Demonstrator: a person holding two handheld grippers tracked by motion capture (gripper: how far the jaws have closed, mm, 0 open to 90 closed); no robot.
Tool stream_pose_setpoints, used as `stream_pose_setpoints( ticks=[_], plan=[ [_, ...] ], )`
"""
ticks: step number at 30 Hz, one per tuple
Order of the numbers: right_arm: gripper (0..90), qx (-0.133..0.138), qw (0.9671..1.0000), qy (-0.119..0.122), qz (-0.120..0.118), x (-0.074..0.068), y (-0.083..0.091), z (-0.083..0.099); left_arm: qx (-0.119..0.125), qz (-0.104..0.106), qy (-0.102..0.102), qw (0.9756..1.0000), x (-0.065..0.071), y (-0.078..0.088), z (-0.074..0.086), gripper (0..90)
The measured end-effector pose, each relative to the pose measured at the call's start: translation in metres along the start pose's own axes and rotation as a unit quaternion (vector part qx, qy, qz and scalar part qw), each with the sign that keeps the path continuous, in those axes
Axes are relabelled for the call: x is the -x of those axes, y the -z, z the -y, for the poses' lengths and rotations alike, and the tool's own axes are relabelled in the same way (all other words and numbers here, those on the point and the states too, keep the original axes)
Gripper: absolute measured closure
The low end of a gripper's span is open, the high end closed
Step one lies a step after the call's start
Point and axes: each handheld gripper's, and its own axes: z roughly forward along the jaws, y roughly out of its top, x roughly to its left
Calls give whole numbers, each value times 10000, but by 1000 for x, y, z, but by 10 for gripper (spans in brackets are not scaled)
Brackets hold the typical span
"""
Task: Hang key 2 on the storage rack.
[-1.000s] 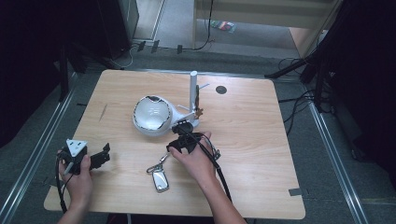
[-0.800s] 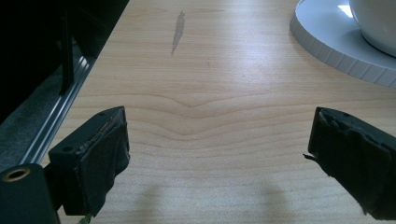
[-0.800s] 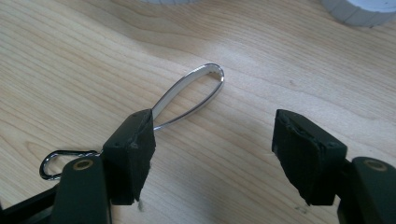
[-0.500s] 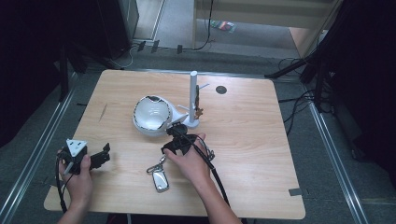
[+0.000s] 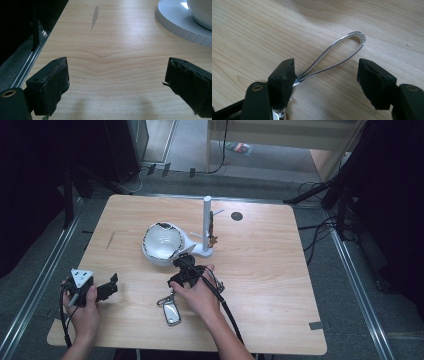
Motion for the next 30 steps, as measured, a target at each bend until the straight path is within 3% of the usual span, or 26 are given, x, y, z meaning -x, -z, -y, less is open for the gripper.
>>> stream_pose_setpoints(
  ticks=[14, 19, 23, 26, 28, 30],
  plan=[
    [333, -130, 9999, 61, -82, -6, -7, -1, 9, -1, -2, 10000, 0, 0, 0, 56],
    [397, -172, 9998, 102, -64, -8, -8, -1, 4, 2, -5, 10000, 0, 0, 0, 57],
    [495, -186, 9997, 161, 45, -9, -7, 0, 21, -6, -5, 10000, 0, 0, 0, 56],
    [643, -210, 9994, 244, 158, -10, -7, 1, 21, -9, -6, 10000, 0, 0, 0, 56],
    [767, -246, 9992, 288, 131, -9, -6, 1, 20, -10, -7, 10000, 0, 0, 0, 57],
    [828, -289, 9990, 345, 67, -8, -7, 2, 22, -13, -4, 10000, 0, 0, 0, 56]
  ],
)
